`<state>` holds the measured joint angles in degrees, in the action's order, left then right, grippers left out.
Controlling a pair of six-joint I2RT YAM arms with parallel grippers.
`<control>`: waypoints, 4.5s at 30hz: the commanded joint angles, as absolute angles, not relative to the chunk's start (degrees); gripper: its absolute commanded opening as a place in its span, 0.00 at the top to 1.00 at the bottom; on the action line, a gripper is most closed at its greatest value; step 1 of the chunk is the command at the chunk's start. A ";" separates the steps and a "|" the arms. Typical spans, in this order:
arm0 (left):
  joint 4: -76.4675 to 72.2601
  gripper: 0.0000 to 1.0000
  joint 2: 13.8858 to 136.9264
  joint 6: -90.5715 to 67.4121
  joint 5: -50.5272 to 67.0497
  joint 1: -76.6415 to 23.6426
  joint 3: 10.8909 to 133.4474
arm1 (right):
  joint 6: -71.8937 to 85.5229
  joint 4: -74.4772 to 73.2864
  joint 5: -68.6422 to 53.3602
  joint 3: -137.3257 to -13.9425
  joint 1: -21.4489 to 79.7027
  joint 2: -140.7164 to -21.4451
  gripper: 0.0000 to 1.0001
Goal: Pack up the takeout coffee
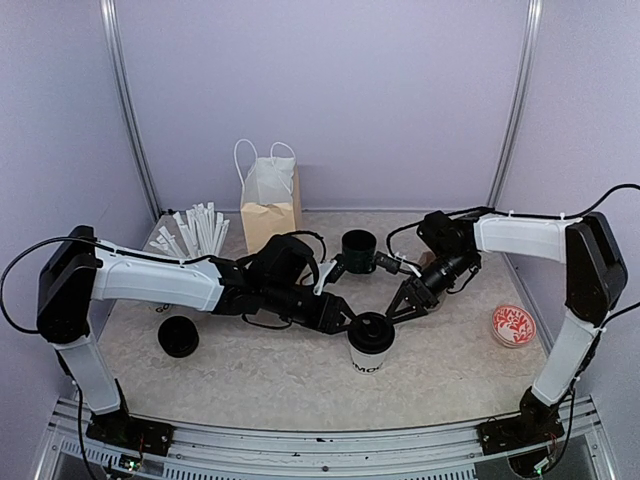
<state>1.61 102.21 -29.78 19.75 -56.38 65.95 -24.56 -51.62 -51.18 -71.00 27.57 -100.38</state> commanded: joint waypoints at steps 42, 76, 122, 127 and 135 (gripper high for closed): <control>1.85 0.54 94.56 -37.43 8.48 -59.13 60.06 | -27.39 -52.73 -55.73 -66.38 27.59 -98.38 0.31; 9.18 0.77 106.91 -38.71 13.18 -55.93 57.84 | -21.24 -48.28 -45.55 -65.64 31.29 -108.69 0.74; 9.64 0.50 90.83 -46.81 8.72 -62.51 57.87 | -26.50 -55.60 -57.71 -72.63 28.32 -104.51 0.42; 8.86 0.52 92.37 -46.21 9.35 -61.59 58.42 | -26.13 -55.30 -57.78 -72.54 28.82 -105.01 0.42; 7.82 0.53 94.16 -44.55 11.03 -59.54 59.62 | -25.84 -55.82 -57.35 -73.32 29.42 -106.48 0.47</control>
